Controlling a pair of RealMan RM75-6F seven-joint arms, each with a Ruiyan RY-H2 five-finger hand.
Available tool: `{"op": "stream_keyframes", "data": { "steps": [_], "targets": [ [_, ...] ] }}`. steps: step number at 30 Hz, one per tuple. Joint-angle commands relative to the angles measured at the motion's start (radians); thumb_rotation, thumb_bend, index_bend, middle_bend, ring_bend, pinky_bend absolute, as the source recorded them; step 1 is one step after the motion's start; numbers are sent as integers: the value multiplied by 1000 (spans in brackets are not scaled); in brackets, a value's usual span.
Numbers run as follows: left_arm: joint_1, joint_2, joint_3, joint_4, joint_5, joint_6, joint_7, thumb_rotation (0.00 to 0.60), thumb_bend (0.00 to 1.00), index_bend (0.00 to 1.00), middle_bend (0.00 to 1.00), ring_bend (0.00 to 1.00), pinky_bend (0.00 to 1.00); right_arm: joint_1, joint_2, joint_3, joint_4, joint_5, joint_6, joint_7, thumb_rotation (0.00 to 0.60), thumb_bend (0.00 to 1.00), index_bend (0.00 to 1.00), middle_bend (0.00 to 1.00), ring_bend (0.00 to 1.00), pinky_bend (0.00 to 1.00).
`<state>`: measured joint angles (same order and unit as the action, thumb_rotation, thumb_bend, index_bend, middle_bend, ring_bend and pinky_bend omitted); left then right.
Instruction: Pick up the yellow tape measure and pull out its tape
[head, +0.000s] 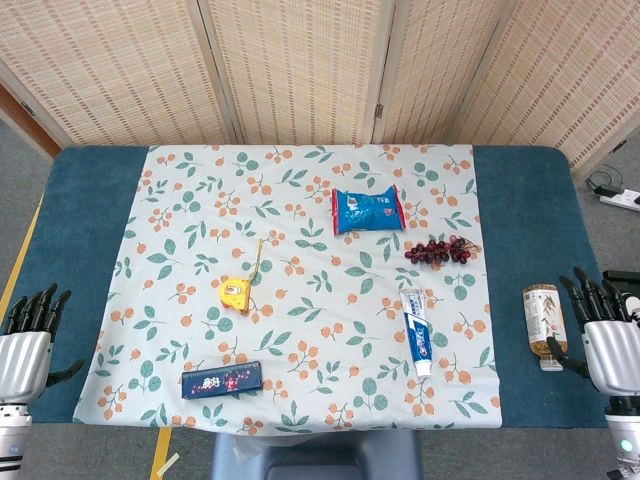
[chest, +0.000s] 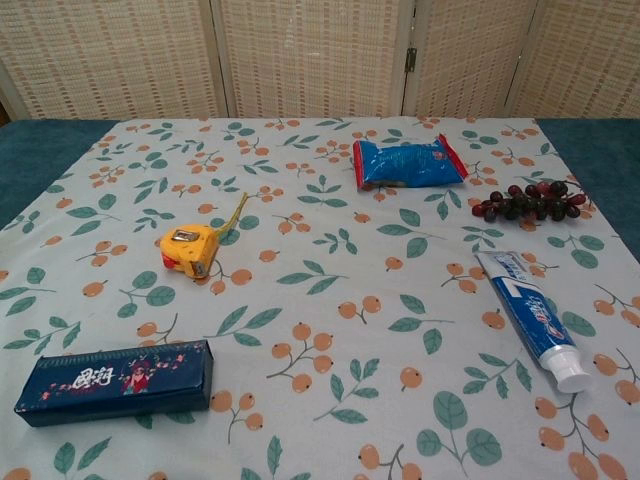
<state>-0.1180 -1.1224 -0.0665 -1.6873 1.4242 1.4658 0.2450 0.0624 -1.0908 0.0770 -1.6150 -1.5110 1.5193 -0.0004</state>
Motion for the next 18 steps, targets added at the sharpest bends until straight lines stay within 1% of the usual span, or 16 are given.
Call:
{"op": "stream_keyframes", "data": {
  "steps": [1,12,18],
  "targets": [
    [-1,0,2,1,-2,-5,1,600,191,0,0,0,0,0,2,1,-1,2,0,0,600,330,0,12,89,0],
    [4,4,7,2,3,0,-7,600,191,0,0,0,0,3,9,1,-13,2,-7,-6,600,330,0,13,93,0],
    [-12,3,-4,10,17,-5,-19,600,194,0,0,0,0,0,19,4,-21,-5,5,-9,600,330,0,13,95,0]
  ]
}}
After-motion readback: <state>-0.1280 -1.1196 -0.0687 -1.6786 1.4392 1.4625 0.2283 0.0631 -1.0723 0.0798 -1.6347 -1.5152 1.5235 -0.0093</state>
